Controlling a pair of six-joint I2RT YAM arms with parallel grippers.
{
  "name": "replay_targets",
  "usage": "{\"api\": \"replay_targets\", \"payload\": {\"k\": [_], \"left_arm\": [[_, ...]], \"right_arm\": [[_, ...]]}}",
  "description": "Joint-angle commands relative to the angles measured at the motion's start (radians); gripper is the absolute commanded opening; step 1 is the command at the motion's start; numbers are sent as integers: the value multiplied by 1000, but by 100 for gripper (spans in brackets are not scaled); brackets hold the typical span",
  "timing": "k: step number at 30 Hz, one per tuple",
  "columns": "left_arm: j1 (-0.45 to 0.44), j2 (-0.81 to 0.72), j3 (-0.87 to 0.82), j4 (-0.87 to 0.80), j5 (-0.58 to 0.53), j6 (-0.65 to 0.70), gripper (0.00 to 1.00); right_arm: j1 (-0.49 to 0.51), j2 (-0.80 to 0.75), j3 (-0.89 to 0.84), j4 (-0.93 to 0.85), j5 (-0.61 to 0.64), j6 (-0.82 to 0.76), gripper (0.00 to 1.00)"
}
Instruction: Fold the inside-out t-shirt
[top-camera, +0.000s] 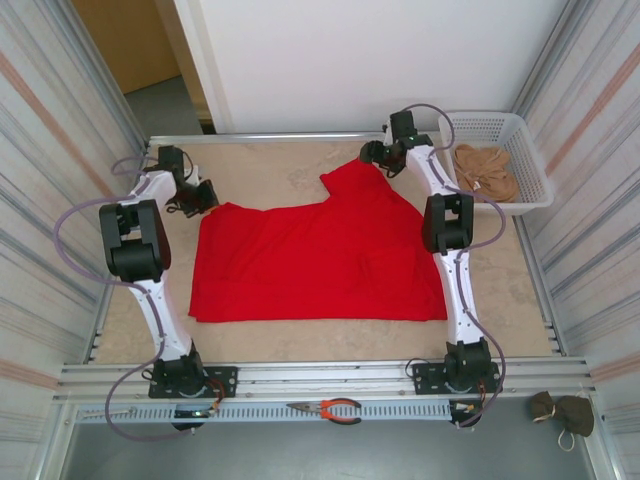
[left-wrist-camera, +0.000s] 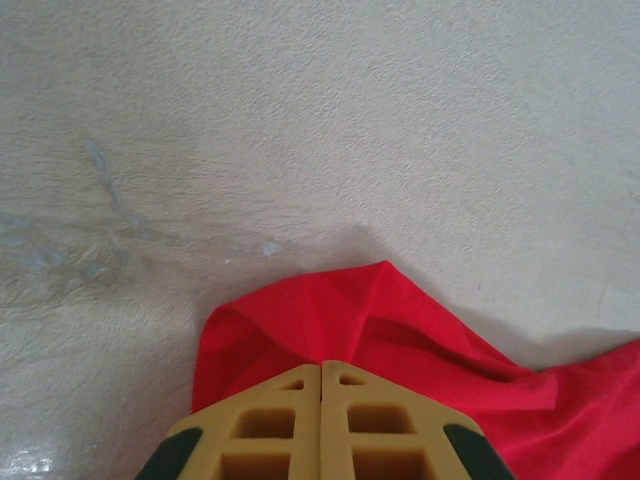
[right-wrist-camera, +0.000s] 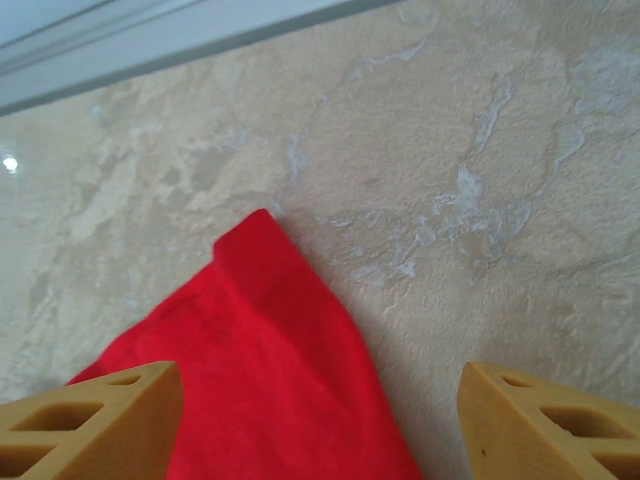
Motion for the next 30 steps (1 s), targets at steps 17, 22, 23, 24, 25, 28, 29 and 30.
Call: {"api": "replay_targets", "payload": {"k": [17,22,23,24,25,28,29,30], "left_arm": [[-9,-75,-2,5,52,-18,0],[-9,-78,-8,11,55,-24,0],[-10,-80,-9,12,55,-24,0],[-9,-80,-10,12,55,-25,0],[-9,-80,-13,13,58,-25,0],[-11,-81,-16,14,56,-26,0],[-11,-81,-16,14,57,-27,0],[-11,-82,-16,14,57,-27,0]], "right_arm": [[43,113,166,24,-78,-30,74],[33,120,168,7,-119,-14,63],[31,122,168,5,-120,-9,62],[29,122,168,3,-122,-5,58],[26,123,168,2,-125,0,53],[19,124,165,-2,-127,17,38],[16,126,163,1,-133,21,32],[13,127,163,-1,-138,25,26]]}}
